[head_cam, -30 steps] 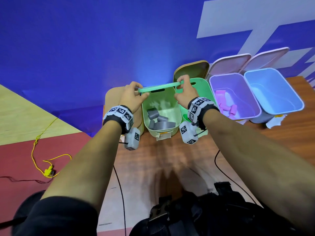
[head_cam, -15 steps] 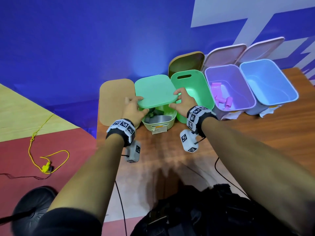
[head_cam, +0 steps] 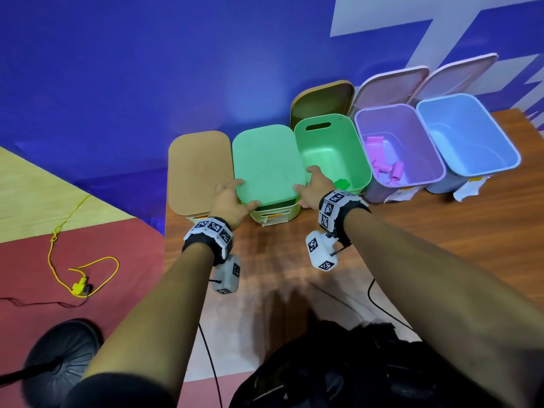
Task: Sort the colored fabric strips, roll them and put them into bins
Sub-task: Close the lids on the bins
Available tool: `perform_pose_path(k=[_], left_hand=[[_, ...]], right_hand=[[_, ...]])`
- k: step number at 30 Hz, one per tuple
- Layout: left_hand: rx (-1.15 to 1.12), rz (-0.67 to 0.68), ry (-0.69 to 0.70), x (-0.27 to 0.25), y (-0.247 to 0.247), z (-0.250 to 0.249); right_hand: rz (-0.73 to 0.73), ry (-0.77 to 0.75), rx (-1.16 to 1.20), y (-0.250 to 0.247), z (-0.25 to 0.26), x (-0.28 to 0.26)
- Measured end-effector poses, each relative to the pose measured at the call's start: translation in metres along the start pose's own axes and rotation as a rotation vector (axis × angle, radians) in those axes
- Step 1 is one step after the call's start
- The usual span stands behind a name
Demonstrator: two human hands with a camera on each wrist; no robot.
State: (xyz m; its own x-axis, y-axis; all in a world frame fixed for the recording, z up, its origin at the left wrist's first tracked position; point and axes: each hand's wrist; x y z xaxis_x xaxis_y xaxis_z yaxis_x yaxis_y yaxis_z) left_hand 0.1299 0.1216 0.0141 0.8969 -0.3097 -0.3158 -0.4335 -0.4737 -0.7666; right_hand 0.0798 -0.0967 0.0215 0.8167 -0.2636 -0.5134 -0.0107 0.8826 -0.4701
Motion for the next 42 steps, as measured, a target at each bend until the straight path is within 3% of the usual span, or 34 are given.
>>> perform_pose_path(k=[16, 31, 42], left_hand=[[0.065, 0.045, -0.019, 0.002, -0.001, -0.004], [0.118, 0.072, -0.048, 0.008, 0.0, -0.009], [0.131, 0.083, -0.062, 0.024, -0.003, -0.002]], right_hand=[[0.043, 0.051, -0.136, 0.001, -0.011, 0.01], [0.063, 0.022, -0.054, -0.002, -0.021, 0.013], [0.178, 0.013, -0.047, -0.008, -0.01, 0.015]])
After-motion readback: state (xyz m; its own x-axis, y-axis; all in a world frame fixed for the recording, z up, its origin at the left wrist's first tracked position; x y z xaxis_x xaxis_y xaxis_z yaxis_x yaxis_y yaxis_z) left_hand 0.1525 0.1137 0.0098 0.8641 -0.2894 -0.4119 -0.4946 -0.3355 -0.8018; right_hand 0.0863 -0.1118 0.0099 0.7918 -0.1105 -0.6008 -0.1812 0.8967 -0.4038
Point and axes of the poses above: each hand's wrist, its own x-axis towards the middle knuckle, its own y-axis out of the palm, z = x × y, and after that the axes turned 5 degrees about z, right-handed
